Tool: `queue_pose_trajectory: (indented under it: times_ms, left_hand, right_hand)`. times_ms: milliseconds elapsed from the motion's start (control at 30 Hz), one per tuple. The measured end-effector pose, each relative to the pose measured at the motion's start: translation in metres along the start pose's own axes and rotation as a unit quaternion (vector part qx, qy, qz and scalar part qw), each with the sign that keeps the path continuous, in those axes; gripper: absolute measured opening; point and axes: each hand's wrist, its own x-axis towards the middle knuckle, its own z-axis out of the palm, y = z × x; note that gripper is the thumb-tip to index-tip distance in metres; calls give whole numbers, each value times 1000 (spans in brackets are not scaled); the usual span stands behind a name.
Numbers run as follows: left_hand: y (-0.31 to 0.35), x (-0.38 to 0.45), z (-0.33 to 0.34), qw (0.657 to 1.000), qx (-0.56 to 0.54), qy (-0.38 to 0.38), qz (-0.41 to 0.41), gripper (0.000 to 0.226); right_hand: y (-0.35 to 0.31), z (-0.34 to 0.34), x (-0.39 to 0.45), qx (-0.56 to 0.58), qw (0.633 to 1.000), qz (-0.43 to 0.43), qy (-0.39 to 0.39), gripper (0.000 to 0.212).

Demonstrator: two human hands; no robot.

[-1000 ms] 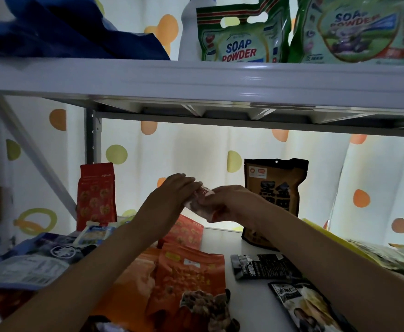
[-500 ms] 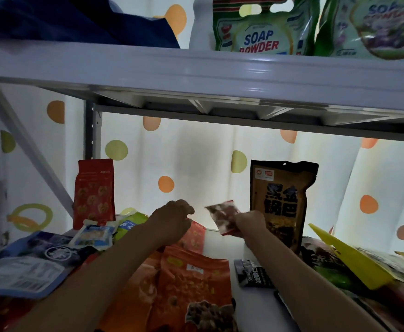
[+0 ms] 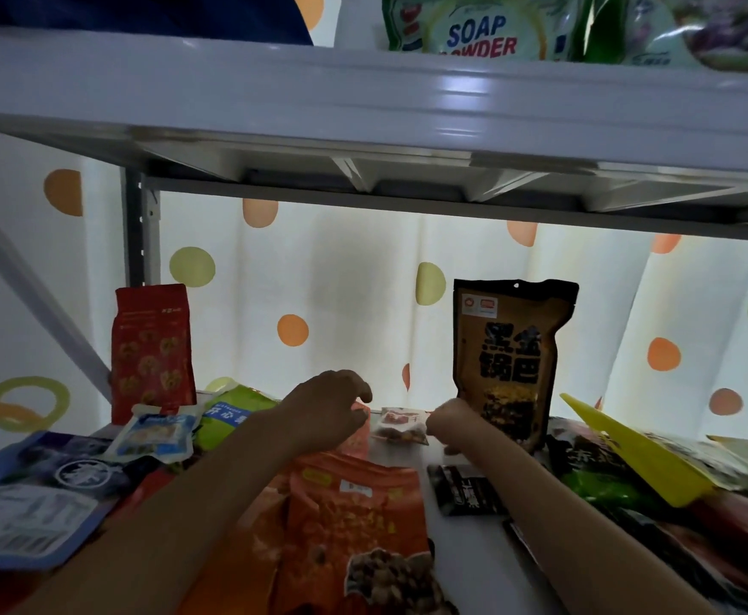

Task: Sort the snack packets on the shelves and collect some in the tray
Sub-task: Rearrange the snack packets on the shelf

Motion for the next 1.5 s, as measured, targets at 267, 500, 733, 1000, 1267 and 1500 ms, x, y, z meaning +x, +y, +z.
queue_pose_trajectory:
  times_ms: [267, 500, 733, 1000, 1267, 1500]
  left_hand:
    - [50, 5, 9, 997, -2, -8, 76, 28]
    - [76, -2, 26, 995, -23, -30, 95, 16]
    - [85, -26, 23, 993, -47, 0, 108, 25]
    - [93, -52, 7, 997, -43, 59, 36, 21]
    - [115, -62, -9, 913, -337, 168, -159, 32]
    - [128, -82, -26, 814, -550, 133, -134, 18]
  right_hand:
    - [15, -62, -61, -330, 929, -84, -143, 59]
    - [50, -51, -68, -359, 918, -94, -140, 49]
    - [56, -37, -68, -409, 891, -195, -34, 25]
    - [44, -57, -80, -285, 918, -272, 52, 11]
    - [-8, -88, -127, 188, 946, -265, 12, 29]
    - [-30, -106, -166, 423, 852, -285, -119, 15]
